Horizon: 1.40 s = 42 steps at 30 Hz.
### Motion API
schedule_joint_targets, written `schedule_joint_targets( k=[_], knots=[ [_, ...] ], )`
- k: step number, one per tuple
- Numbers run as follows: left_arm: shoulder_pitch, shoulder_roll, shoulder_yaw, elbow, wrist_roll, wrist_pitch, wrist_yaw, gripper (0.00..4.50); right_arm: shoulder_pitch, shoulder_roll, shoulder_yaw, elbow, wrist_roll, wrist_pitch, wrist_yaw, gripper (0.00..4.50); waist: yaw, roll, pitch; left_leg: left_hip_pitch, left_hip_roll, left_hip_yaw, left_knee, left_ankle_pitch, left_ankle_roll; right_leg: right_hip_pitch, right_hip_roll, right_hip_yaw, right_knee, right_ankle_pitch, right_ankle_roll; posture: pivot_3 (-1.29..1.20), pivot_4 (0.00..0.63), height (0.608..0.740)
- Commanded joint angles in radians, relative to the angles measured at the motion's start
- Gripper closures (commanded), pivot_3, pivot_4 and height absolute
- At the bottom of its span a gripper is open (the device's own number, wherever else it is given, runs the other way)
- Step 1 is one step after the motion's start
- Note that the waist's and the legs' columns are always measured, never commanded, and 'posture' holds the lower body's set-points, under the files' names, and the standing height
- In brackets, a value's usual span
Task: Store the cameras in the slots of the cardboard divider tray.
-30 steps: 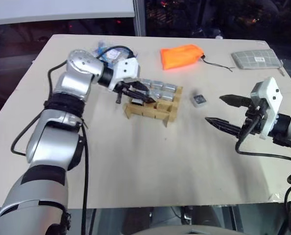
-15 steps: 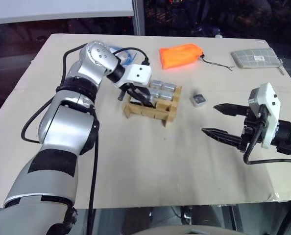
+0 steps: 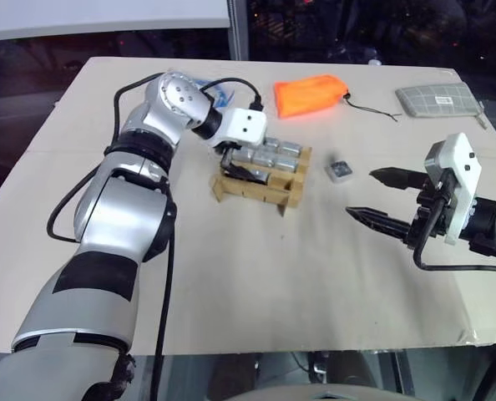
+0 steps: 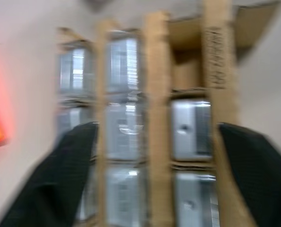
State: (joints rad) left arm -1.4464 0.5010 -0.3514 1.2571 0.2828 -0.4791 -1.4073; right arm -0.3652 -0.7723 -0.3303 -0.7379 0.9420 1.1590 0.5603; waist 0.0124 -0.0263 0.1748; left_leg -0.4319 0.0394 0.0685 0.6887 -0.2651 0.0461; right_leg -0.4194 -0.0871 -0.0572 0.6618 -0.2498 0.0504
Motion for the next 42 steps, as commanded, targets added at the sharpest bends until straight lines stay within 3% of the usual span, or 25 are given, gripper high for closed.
schedule_joint_targets(
  k=[1, 5, 10, 15, 19, 24, 31, 35, 38, 42],
  knots=[
    [-0.004, 0.03, 0.103, -0.036, -0.098, 0.033, -0.032, 0.03, 0.003, 0.013, 0.043, 0.03, -0.064, -0.062, -0.052, 0.0, 0.0, 0.0, 0.0, 0.0, 0.0, 0.0, 0.0, 0.0, 0.0, 0.0, 0.0, 0.0, 0.0, 0.0, 0.0, 0.0, 0.15, 0.74],
    [0.032, 0.06, 0.249, -0.149, -0.28, 0.192, -0.167, 0.03, 0.044, 0.091, 0.176, 0.137, -0.244, -0.189, -0.135, 0.0, -0.004, 0.0, 0.0, 0.0, 0.0, 0.001, 0.0, 0.002, -0.003, 0.0, 0.0, 0.0, 0.0, 0.0, 0.0, 0.0, 0.15, 0.74],
    [0.32, 0.199, 0.344, -0.657, -0.589, 0.6, -0.207, 0.03, 0.048, 0.211, 0.325, 0.367, -0.457, -0.432, -0.157, 0.0, -0.033, 0.001, -0.001, 0.002, 0.001, -0.002, -0.001, 0.002, -0.004, 0.0, 0.0, 0.003, 0.0, 0.0, 0.0, 0.0, 0.15, 0.74],
    [0.68, 0.317, 0.503, -1.125, -0.785, 0.939, -0.091, 0.03, -0.018, 0.3, 0.365, 0.627, -0.576, -0.63, -0.132, 0.0, -0.047, 0.002, 0.0, 0.002, 0.002, -0.004, 0.0, 0.002, -0.004, -0.001, 0.0, 0.004, 0.002, 0.0, 0.0, 0.0, 0.15, 0.74],
    [0.936, 0.331, 0.609, -1.449, -0.929, 1.147, 0.081, 0.03, -0.125, 0.386, 0.392, 0.91, -0.683, -0.835, -0.131, 0.0, -0.045, 0.002, 0.0, 0.006, 0.001, -0.004, -0.001, 0.002, -0.004, 0.003, -0.001, 0.006, 0.003, 0.0, 0.0, 0.0, 0.15, 0.74],
    [1.053, 0.308, 0.649, -1.622, -1.019, 1.241, 0.219, 0.03, -0.248, 0.444, 0.389, 1.205, -0.738, -0.978, -0.101, 0.0, -0.024, 0.002, 0.0, 0.01, 0.001, -0.004, -0.001, 0.003, -0.005, 0.007, -0.001, 0.004, 0.003, 0.0, 0.0, 0.0, 0.15, 0.74],
    [1.11, 0.339, 0.66, -1.665, -1.037, 1.247, 0.317, 0.03, -0.423, 0.5, 0.336, 1.579, -0.767, -1.177, -0.092, 0.0, -0.032, 0.002, 0.0, 0.017, 0.001, -0.001, -0.002, 0.003, -0.006, 0.01, 0.001, 0.008, 0.004, 0.0, -0.001, 0.0, 0.15, 0.74],
    [1.11, 0.343, 0.663, -1.668, -1.058, 1.249, 0.339, 0.0, -0.432, 0.513, 0.312, 1.607, -0.75, -1.207, -0.031, 1.14, -0.029, 0.002, 0.0, 0.017, 0.001, 0.0, -0.003, 0.003, -0.006, 0.01, 0.001, 0.008, 0.004, 0.0, -0.001, 0.0, 0.15, 0.74],
    [1.099, 0.338, 0.644, -1.655, -1.084, 1.286, 0.367, 0.0, -0.395, 0.512, 0.314, 1.551, -0.756, -1.207, 0.003, 2.51, -0.03, 0.002, 0.0, 0.017, 0.001, 0.001, -0.003, 0.003, -0.006, 0.01, 0.0, 0.009, 0.003, 0.0, -0.001, 0.0, 0.15, 0.74],
    [1.06, 0.315, 0.598, -1.625, -1.097, 1.317, 0.408, 0.0, -0.33, 0.497, 0.331, 1.405, -0.781, -1.207, 0.015, 2.55, -0.028, 0.003, 0.0, 0.017, 0.001, 0.0, -0.004, 0.003, -0.006, 0.01, 0.001, 0.009, 0.003, 0.0, -0.001, 0.0, 0.15, 0.74]
  ],
)
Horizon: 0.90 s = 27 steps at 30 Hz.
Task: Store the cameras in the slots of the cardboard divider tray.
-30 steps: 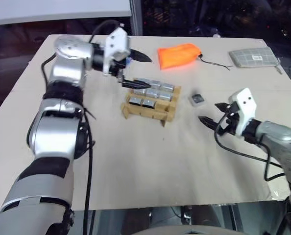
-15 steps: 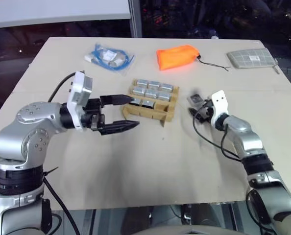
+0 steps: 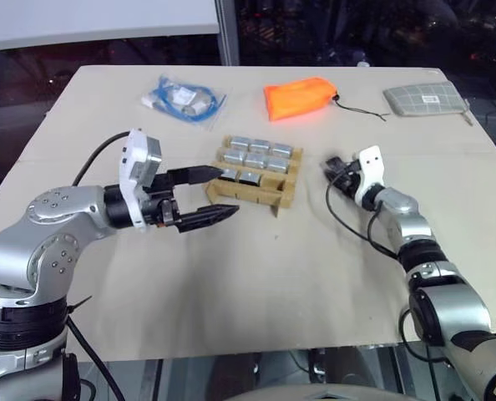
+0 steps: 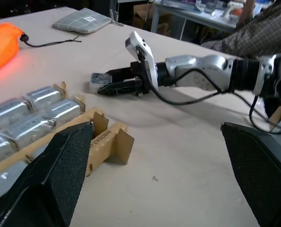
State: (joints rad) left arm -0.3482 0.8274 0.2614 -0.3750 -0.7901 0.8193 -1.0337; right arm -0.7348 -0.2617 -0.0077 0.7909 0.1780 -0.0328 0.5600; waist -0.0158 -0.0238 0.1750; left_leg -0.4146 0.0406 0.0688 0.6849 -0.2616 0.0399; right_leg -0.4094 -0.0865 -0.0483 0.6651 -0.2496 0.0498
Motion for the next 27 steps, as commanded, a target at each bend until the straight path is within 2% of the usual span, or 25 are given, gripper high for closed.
schedule_joint_targets(
  k=[1, 6, 11, 16, 27],
  knots=[
    [-0.055, -0.025, -0.026, 0.023, -0.026, 0.033, 0.057, 0.0, 0.067, -0.025, 0.024, -0.199, -0.027, -0.017, 0.03, 2.55, 0.004, 0.0, 0.0, 0.0, 0.0, 0.0, 0.0, 0.0, 0.0, 0.0, 0.0, 0.0, 0.0, 0.0, 0.0, 0.0, 0.15, 0.74],
    [-0.113, -0.087, -0.062, 0.065, -0.047, 0.081, 0.119, 0.0, 0.212, -0.101, 0.11, -0.615, -0.059, -0.041, 0.145, 2.55, 0.001, 0.001, 0.0, -0.001, 0.0, 0.001, 0.0, 0.0, 0.0, -0.002, 0.0, 0.001, 0.0, 0.0, 0.0, 0.0, 0.15, 0.74],
    [-0.183, -0.168, -0.063, 0.136, -0.101, 0.151, 0.194, 0.0, 0.279, -0.164, 0.214, -0.848, -0.175, -0.108, 0.17, 2.55, 0.001, 0.001, 0.0, 0.0, 0.0, 0.001, 0.0, 0.0, 0.0, -0.002, 0.001, 0.002, 0.001, 0.0, 0.0, 0.0, 0.15, 0.74],
    [-0.214, -0.249, -0.057, 0.163, -0.214, 0.251, 0.244, 0.0, 0.257, -0.122, 0.294, -0.905, -0.301, -0.22, 0.106, 2.55, 0.002, 0.001, 0.0, 0.0, 0.0, 0.002, 0.001, 0.0, 0.0, -0.002, 0.0, 0.003, 0.002, 0.0, 0.0, 0.0, 0.15, 0.74],
    [-0.193, -0.235, -0.062, 0.169, -0.22, 0.291, 0.239, 0.0, 0.178, -0.094, 0.288, -0.838, -0.43, -0.459, -0.05, 2.55, 0.004, 0.001, 0.0, 0.0, 0.0, 0.001, 0.001, 0.0, -0.001, -0.002, 0.0, 0.002, 0.002, 0.0, 0.0, 0.0, 0.15, 0.74]
  ],
)
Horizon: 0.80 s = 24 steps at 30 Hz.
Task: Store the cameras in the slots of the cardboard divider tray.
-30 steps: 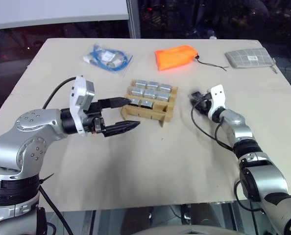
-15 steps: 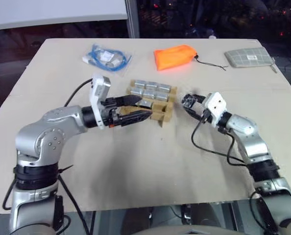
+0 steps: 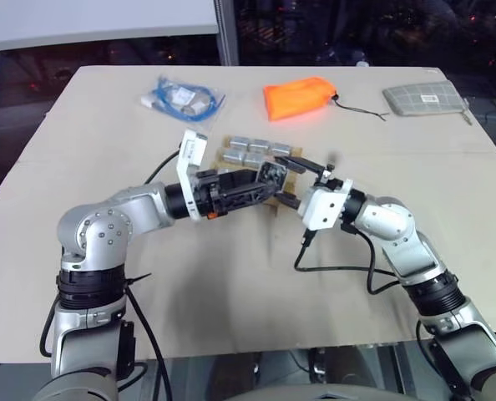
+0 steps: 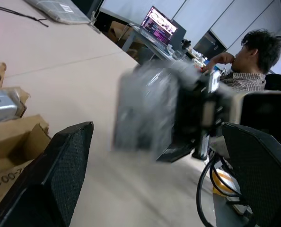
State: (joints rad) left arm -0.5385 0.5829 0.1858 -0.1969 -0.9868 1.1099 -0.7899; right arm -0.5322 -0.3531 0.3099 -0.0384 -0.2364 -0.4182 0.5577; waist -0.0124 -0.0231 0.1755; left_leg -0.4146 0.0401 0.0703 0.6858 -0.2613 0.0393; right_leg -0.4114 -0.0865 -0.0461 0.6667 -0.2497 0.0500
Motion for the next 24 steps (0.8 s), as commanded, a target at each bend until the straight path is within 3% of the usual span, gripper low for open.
schedule_joint_targets(
  k=[1, 9, 12, 16, 18, 24],
  knots=[
    [-0.002, 0.009, 0.013, -0.009, -0.023, -0.001, -0.006, 0.0, -0.027, -0.003, -0.028, -0.006, -0.018, -0.085, -0.052, 2.55, 0.0, 0.0, 0.0, 0.0, 0.0, 0.0, 0.0, 0.0, 0.0, 0.0, 0.0, 0.0, 0.0, 0.0, 0.0, 0.0, 0.15, 0.74],
    [-0.023, -0.007, 0.041, 0.011, -0.075, 0.013, 0.004, 0.0, -0.013, -0.014, -0.013, 0.017, -0.039, -0.151, -0.067, 2.55, -0.001, 0.0, 0.0, 0.0, 0.0, 0.0, 0.0, 0.0, 0.0, 0.0, 0.0, 0.0, 0.0, 0.0, 0.0, 0.0, 0.15, 0.74],
    [-0.039, -0.017, 0.054, 0.036, -0.098, 0.015, 0.019, 0.87, -0.017, -0.019, -0.005, 0.02, -0.058, -0.174, -0.069, 2.55, -0.001, 0.0, 0.0, 0.0, 0.0, 0.0, 0.0, 0.0, 0.0, 0.0, 0.0, 0.0, 0.0, 0.0, 0.0, 0.0, 0.15, 0.74],
    [-0.042, -0.016, 0.07, 0.044, -0.132, 0.018, 0.012, 2.87, -0.014, -0.017, -0.002, 0.021, -0.068, -0.181, -0.074, 2.55, -0.001, 0.0, 0.0, 0.0, 0.0, 0.0, 0.0, 0.0, 0.0, 0.0, 0.0, 0.0, 0.0, 0.0, 0.0, 0.0, 0.15, 0.74],
    [-0.037, -0.012, 0.071, 0.045, -0.14, 0.022, 0.009, 3.47, -0.013, -0.016, -0.001, 0.02, -0.067, -0.179, -0.077, 2.55, -0.002, 0.0, 0.0, 0.0, 0.0, 0.0, 0.0, 0.0, 0.0, 0.0, 0.0, 0.0, 0.0, 0.0, 0.0, 0.0, 0.15, 0.74],
    [-0.033, -0.01, 0.054, 0.024, -0.148, 0.025, 0.012, 3.48, -0.004, -0.007, 0.001, -0.004, -0.038, -0.128, -0.059, 2.55, -0.001, 0.0, 0.0, 0.0, 0.0, 0.0, 0.0, 0.0, 0.0, 0.0, 0.0, 0.0, 0.0, 0.0, 0.0, 0.0, 0.15, 0.74]
  ],
)
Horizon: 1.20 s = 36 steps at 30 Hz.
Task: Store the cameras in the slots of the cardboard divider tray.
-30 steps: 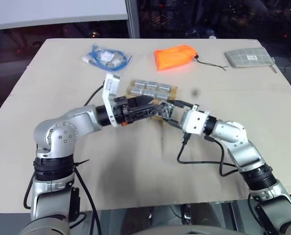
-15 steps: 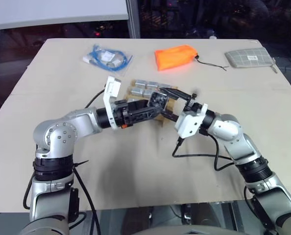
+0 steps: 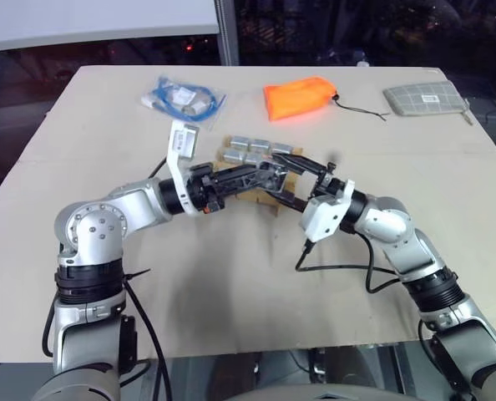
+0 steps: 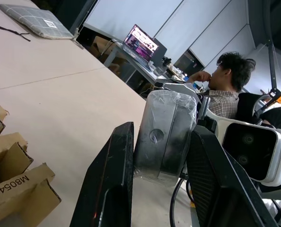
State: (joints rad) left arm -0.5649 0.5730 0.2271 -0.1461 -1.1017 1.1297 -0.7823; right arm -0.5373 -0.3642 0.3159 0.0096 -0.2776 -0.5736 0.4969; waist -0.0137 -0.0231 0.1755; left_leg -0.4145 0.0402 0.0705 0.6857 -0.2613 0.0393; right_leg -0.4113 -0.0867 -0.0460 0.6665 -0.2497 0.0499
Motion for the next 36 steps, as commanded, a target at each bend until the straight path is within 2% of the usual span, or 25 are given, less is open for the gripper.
schedule_joint_targets(
  k=[1, 3, 4, 6, 7, 10, 14, 16, 18, 21, 24, 27, 30, 36],
  knots=[
    [-0.009, 0.0, 0.01, -0.026, -0.031, 0.005, 0.006, 3.48, 0.006, 0.005, -0.004, -0.062, 0.015, 0.055, 0.013, 2.55, 0.0, 0.0, 0.0, 0.0, 0.0, 0.0, 0.0, 0.0, 0.0, 0.0, 0.0, 0.0, 0.0, 0.0, 0.0, 0.0, 0.15, 0.74],
    [-0.018, -0.002, 0.006, -0.021, -0.022, -0.003, 0.008, 3.48, 0.013, 0.004, -0.002, -0.078, 0.029, 0.094, 0.034, 1.5, 0.0, 0.0, 0.0, 0.0, 0.0, 0.0, 0.0, 0.0, 0.0, 0.0, 0.0, 0.0, 0.0, 0.0, 0.0, 0.0, 0.15, 0.74],
    [-0.025, -0.004, 0.005, -0.015, -0.018, -0.007, 0.01, 3.48, 0.019, 0.002, -0.003, -0.087, 0.032, 0.118, 0.043, 1.22, 0.0, 0.0, 0.0, 0.0, 0.0, 0.0, 0.0, 0.0, 0.0, 0.0, 0.0, 0.0, 0.0, 0.0, 0.0, 0.0, 0.15, 0.74],
    [-0.04, -0.001, -0.005, -0.006, -0.001, -0.02, -0.001, 3.48, 0.036, -0.02, -0.001, -0.104, 0.05, 0.201, 0.095, 0.27, 0.002, 0.0, 0.0, 0.0, 0.0, 0.0, 0.0, 0.0, 0.0, 0.0, 0.0, 0.0, 0.0, 0.0, 0.0, 0.0, 0.15, 0.74],
    [-0.05, 0.003, -0.013, 0.002, 0.01, -0.028, -0.012, 3.48, 0.057, -0.05, -0.001, -0.117, 0.068, 0.268, 0.147, 0.07, 0.004, 0.0, 0.0, 0.0, 0.0, 0.0, 0.0, 0.0, 0.0, 0.0, 0.0, 0.0, 0.0, 0.0, 0.0, 0.0, 0.15, 0.74],
    [-0.076, 0.017, -0.05, 0.018, 0.063, -0.073, -0.063, 3.48, 0.127, -0.11, -0.052, -0.204, 0.197, 0.523, 0.257, 0.07, 0.009, 0.0, 0.0, 0.0, -0.001, -0.001, 0.0, 0.0, 0.0, 0.001, 0.0, -0.001, -0.001, 0.0, 0.0, 0.0, 0.15, 0.74],
    [-0.131, 0.075, -0.19, 0.071, 0.249, -0.224, -0.209, 3.48, 0.158, -0.229, -0.22, -0.428, 0.491, 0.989, 0.357, 0.07, 0.011, 0.0, 0.0, -0.001, -0.001, -0.001, 0.0, 0.0, 0.0, 0.001, 0.0, -0.002, -0.002, 0.0, 0.0, 0.0, 0.15, 0.74],
    [-0.173, 0.105, -0.286, 0.14, 0.392, -0.373, -0.311, 3.48, 0.136, -0.32, -0.305, -0.499, 0.593, 1.169, 0.391, 0.07, 0.01, 0.001, 0.001, 0.0, -0.001, -0.001, -0.001, 0.0, 0.0, 0.001, 0.0, -0.002, -0.002, 0.0, 0.0, 0.0, 0.15, 0.74],
    [-0.271, 0.12, -0.416, 0.305, 0.602, -0.614, -0.417, 3.48, 0.122, -0.436, -0.418, -0.587, 0.757, 1.355, 0.451, 0.07, 0.013, 0.002, 0.001, 0.0, -0.001, 0.0, -0.001, 0.0, 0.0, 0.001, 0.001, -0.002, -0.002, 0.0, 0.0, 0.0, 0.15, 0.74],
    [-0.426, 0.093, -0.548, 0.585, 0.831, -0.922, -0.512, 3.48, 0.072, -0.494, -0.509, -0.65, 0.934, 1.528, 0.432, 0.07, 0.03, 0.003, 0.002, -0.002, -0.001, 0.002, -0.001, -0.001, 0.001, 0.002, 0.002, -0.005, -0.004, 0.0, -0.001, 0.0, 0.15, 0.74],
    [-0.553, 0.03, -0.606, 0.827, 0.961, -1.132, -0.566, 3.48, 0.034, -0.507, -0.551, -0.684, 1.045, 1.63, 0.386, 0.07, 0.03, 0.002, 0.002, -0.002, -0.001, 0.002, -0.002, -0.003, 0.005, 0.002, 0.001, -0.005, -0.005, 0.0, -0.001, 0.0, 0.15, 0.74],
    [-0.649, -0.049, -0.609, 1.01, 1.01, -1.253, -0.63, 3.48, 0.007, -0.503, -0.563, -0.691, 1.091, 1.675, 0.321, 0.07, 0.03, 0.002, 0.002, -0.01, -0.002, 0.002, 0.001, -0.004, 0.006, -0.003, 0.0, -0.006, -0.006, 0.0, 0.0, 0.0, 0.15, 0.74],
    [-0.709, -0.097, -0.619, 1.139, 1.064, -1.353, -0.696, 3.48, 0.001, -0.508, -0.565, -0.697, 1.122, 1.693, 0.278, 0.07, 0.029, 0.002, 0.002, -0.018, -0.002, 0.001, 0.004, -0.004, 0.007, -0.007, -0.001, -0.009, -0.007, 0.0, 0.0, 0.0, 0.15, 0.74],
    [-0.809, -0.135, -0.665, 1.317, 1.226, -1.506, -0.709, 3.48, 0.011, -0.519, -0.579, -0.718, 1.175, 1.709, 0.206, 0.07, 0.028, 0.002, 0.002, -0.018, -0.002, 0.0, 0.003, -0.004, 0.007, -0.007, -0.001, -0.011, -0.008, 0.0, 0.001, 0.0, 0.15, 0.74]
  ],
)
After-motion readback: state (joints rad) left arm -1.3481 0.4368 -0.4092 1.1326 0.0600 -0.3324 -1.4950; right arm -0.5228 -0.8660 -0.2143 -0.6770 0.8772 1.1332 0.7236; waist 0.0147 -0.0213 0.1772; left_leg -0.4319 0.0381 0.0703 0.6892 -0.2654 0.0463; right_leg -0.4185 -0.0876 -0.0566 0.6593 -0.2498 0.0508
